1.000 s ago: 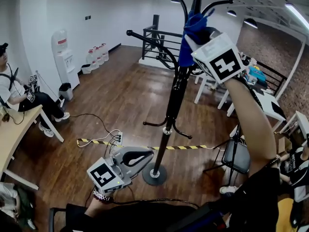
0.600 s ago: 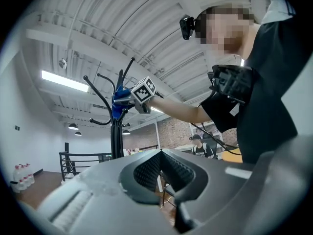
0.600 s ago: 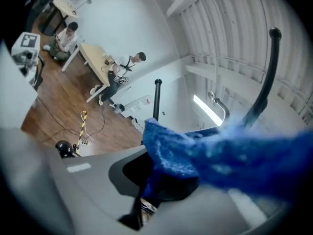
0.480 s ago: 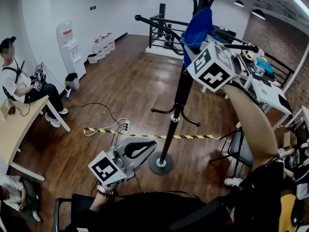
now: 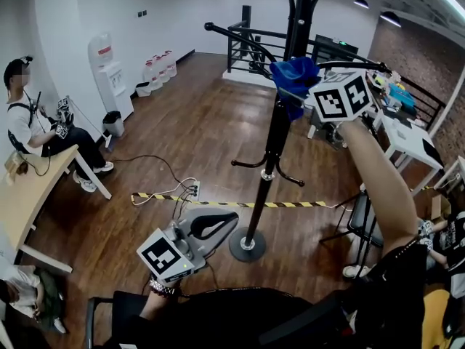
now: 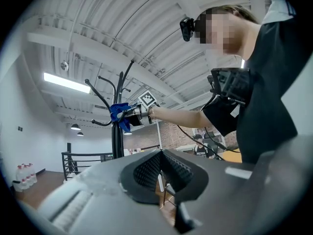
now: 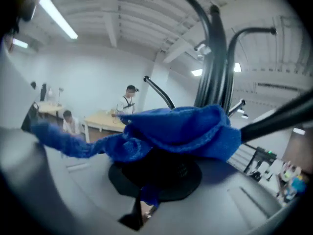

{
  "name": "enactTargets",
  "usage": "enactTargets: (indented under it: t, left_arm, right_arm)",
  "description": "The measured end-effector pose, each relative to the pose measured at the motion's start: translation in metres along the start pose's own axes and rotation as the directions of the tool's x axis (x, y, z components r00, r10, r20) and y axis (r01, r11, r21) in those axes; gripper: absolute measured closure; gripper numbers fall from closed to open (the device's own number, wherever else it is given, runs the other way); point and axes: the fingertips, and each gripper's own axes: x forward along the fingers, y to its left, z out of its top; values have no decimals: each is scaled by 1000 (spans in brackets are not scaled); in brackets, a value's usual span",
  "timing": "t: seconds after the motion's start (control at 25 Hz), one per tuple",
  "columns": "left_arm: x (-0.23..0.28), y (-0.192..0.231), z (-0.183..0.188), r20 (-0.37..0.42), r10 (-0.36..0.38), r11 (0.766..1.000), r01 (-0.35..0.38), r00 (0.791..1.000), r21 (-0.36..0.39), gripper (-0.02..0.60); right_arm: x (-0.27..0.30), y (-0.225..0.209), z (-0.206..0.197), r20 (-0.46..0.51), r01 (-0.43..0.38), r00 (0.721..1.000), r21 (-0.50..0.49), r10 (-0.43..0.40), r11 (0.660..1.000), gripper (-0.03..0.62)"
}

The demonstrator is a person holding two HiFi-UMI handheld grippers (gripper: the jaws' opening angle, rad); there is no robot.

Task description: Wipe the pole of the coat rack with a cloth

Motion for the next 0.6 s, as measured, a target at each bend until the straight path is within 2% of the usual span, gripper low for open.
enactTargets:
  t: [0.12, 0.28, 0.32, 0.4, 0.44, 0.48, 0.6]
  left_arm:
    - [0, -2, 0, 16, 9, 1000, -8, 1000, -13, 575]
    - [1, -1, 1, 39, 26, 999, -25, 999, -32, 577]
    - [2, -2, -1, 28, 23, 999, -22, 999, -29, 575]
    - [5, -5, -3, 11, 13, 1000, -13, 1000, -24, 575]
    - [7, -6, -3, 10, 7, 1000, -7, 1000, -23, 575]
    - [9, -6, -3, 5, 1, 1000, -1, 1000, -22, 575]
    - [13, -6, -3, -11, -20, 1000, 20, 1000, -20, 575]
  right_arm:
    - [-5, 7, 1, 38, -129, 991, 154, 125, 980, 569]
    - [-20, 16, -6, 59, -210, 978, 319, 202, 924, 569]
    - [-24, 26, -2, 97, -273, 962, 341, 255, 900, 569]
    - [-34, 52, 14, 195, -433, 901, 341, 388, 834, 569]
    - [-39, 61, 21, 228, -486, 873, 329, 432, 810, 569]
    - [-44, 67, 26, 247, -512, 857, 319, 452, 798, 569]
    - [-55, 77, 34, 276, -542, 837, 296, 473, 786, 569]
